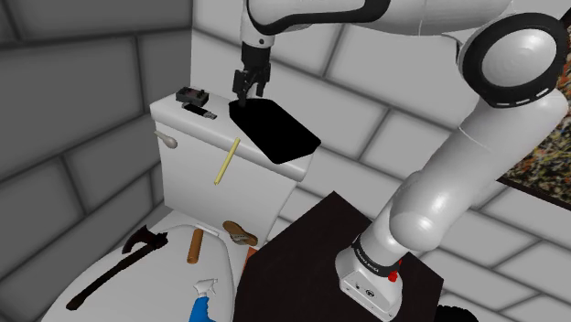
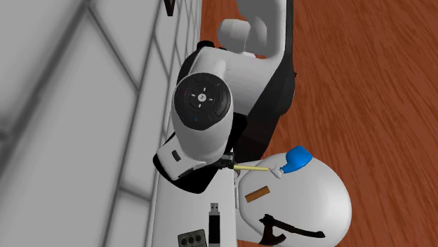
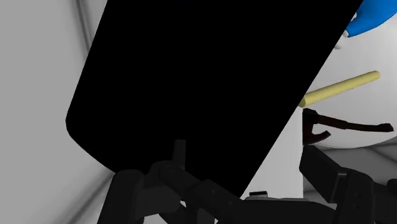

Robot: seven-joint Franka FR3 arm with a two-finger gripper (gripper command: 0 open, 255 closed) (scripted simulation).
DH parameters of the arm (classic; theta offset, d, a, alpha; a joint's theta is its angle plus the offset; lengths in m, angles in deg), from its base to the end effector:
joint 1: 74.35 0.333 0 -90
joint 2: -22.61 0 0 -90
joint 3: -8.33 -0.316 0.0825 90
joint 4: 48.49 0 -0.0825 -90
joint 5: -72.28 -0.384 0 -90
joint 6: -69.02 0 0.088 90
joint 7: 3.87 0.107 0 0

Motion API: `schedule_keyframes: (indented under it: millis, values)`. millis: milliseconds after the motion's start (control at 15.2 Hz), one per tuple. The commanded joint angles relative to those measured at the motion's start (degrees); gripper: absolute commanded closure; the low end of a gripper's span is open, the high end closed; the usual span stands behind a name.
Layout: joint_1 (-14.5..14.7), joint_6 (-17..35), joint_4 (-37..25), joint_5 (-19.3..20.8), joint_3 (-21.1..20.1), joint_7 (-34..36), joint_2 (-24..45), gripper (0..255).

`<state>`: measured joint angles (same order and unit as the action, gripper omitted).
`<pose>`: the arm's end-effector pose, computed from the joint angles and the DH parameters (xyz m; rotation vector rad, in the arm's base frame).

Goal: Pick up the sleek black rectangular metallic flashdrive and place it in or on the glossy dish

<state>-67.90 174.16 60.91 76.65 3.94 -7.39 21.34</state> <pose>0.5398 0.0974 0.4984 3.0344 0.4159 -0.0726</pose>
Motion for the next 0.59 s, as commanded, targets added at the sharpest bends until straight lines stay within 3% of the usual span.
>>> schedule_keyframes:
  millis: [0,528]
  values:
    - [0.5,0.0,-4.1,0.1,-0.5,-0.7,4.1,0]
    - [3.0,-2.3,-24.4,1.1,-2.4,-3.3,22.1,0]
